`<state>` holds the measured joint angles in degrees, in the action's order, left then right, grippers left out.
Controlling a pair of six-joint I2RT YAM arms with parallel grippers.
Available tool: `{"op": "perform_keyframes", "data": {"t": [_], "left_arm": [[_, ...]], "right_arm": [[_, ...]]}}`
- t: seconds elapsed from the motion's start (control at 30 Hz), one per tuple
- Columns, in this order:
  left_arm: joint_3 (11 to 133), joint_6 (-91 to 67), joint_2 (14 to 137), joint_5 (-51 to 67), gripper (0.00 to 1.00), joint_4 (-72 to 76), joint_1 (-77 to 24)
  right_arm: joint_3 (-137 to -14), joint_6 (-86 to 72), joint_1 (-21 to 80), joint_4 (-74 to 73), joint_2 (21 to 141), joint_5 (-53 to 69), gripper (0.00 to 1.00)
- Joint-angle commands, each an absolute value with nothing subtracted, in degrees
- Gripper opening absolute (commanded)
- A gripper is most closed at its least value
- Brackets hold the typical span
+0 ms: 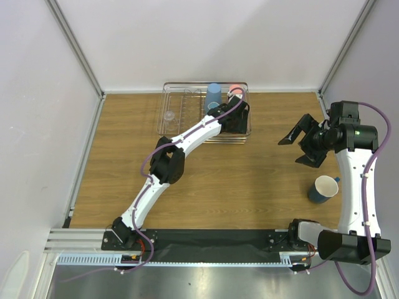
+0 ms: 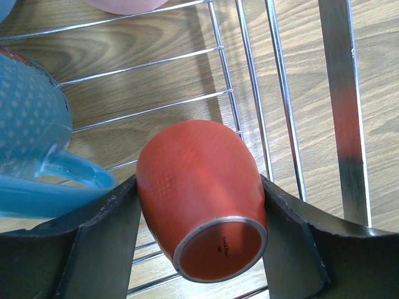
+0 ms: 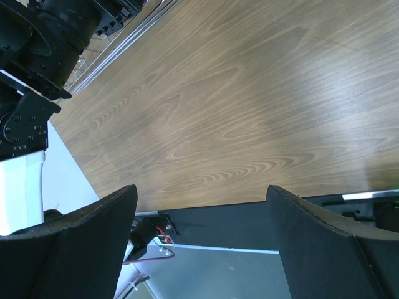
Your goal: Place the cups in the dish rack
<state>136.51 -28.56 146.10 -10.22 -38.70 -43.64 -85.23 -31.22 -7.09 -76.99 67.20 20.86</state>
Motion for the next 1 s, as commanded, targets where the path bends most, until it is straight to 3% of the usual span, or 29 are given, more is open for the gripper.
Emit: {"op": "perform_keyframes", "data": {"t": [0.0, 0.83, 0.97], "left_arm": [[138.8, -28.8, 147.1, -8.7, 0.13, -39.6, -44.1], [138.3, -29.4, 149.2, -7.3, 0.30, -41.0, -43.2], [137.6, -29.1, 148.4, -6.9, 0.37, -40.3, -43.2]], "right_arm": [[-87.6, -30.1, -7.6, -83.8, 67.4, 21.4, 0.92], [-87.5, -28.7, -9.5, -84.6, 67.1, 21.8, 0.92], [-87.3, -29.0, -9.6, -84.3, 66.9, 21.9, 0.92]]}}
